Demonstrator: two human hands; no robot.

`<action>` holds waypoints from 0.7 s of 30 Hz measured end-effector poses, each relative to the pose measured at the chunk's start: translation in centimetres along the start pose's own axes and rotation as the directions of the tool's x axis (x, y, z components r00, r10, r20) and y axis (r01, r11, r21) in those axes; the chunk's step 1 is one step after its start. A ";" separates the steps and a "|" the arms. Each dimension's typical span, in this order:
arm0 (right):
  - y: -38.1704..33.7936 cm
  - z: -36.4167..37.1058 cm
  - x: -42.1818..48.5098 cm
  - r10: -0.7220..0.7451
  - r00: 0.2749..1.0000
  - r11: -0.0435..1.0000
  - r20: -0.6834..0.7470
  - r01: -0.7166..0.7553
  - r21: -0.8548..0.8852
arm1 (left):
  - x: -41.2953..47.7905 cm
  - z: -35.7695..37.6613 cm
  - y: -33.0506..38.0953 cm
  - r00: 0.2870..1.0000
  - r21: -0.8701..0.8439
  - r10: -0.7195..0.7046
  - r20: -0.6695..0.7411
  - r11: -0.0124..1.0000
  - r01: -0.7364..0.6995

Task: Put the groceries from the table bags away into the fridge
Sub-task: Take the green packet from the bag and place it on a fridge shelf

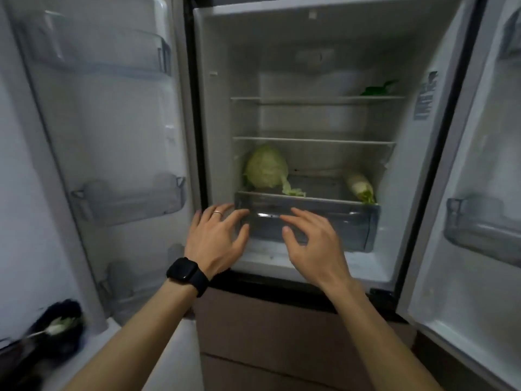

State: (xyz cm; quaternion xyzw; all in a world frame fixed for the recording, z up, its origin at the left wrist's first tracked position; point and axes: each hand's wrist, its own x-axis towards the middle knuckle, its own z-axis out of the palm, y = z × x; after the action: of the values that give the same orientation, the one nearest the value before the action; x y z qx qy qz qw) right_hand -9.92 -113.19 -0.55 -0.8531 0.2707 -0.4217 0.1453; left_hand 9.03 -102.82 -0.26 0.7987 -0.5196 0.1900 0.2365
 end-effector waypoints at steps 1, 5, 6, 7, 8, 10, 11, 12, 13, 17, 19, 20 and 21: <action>-0.6 1.3 -1.5 -0.016 0.999 1.000 0.029 0.016 0.005 | -2.1 -0.2 -1.0 1.000 0.033 -0.022 0.022 0.999 0.021; -4.1 5.9 -6.3 -0.069 0.988 0.996 0.140 0.060 0.066 | -10.4 -1.9 -5.6 0.988 0.141 -0.145 0.055 0.981 0.136; -5.3 7.1 -7.3 -0.087 0.981 0.994 0.175 0.073 0.086 | -12.7 -2.6 -6.9 0.980 0.157 -0.192 0.058 0.971 0.181; -6.6 8.3 -8.2 -0.106 0.972 0.991 0.208 0.085 0.106 | -15.0 -3.3 -8.4 0.968 0.171 -0.242 0.060 0.958 0.229; -8.1 9.6 -9.1 -0.129 0.963 0.987 0.238 0.101 0.126 | -17.5 -4.0 -10.0 0.954 0.185 -0.294 0.059 0.942 0.279; -11.6 12.3 -11.1 -0.185 0.937 0.976 0.295 0.139 0.171 | -22.9 -5.9 -13.4 0.911 0.223 -0.407 0.069 0.896 0.384; -13.6 13.7 -12.2 -0.214 0.922 0.968 0.324 0.155 0.199 | -25.7 -7.0 -15.0 0.882 0.243 -0.465 0.075 0.866 0.436; -15.6 15.0 -13.5 -0.244 0.906 0.958 0.346 0.169 0.233 | -28.6 -8.2 -16.5 0.851 0.259 -0.520 0.074 0.834 0.487; -17.8 16.3 -14.9 -0.275 0.889 0.946 0.365 0.182 0.269 | -31.6 -9.6 -17.8 0.817 0.273 -0.573 0.068 0.798 0.537; -27.9 20.6 -21.6 -0.419 0.773 0.892 0.476 0.253 0.373 | -44.3 -16.1 -22.1 0.684 0.326 -0.730 -0.007 0.645 0.691; -33.5 22.3 -25.6 -0.490 0.710 0.858 0.505 0.292 0.423 | -50.5 -19.8 -23.7 0.610 0.347 -0.791 -0.042 0.561 0.752; -36.4 22.9 -27.7 -0.523 0.679 0.840 0.515 0.306 0.448 | -53.6 -21.6 -24.4 0.568 0.357 -0.821 -0.058 0.514 0.780; -39.2 23.4 -29.8 -0.553 0.649 0.821 0.522 0.317 0.475 | -56.8 -23.5 -25.1 0.526 0.366 -0.847 -0.077 0.467 0.805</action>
State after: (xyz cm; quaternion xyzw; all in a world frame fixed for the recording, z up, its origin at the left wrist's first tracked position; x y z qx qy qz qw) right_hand 7.22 -63.47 -15.07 -0.9449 -0.0895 -0.1677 0.2665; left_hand 8.77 -38.52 -16.79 0.9875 -0.0370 0.0964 0.1188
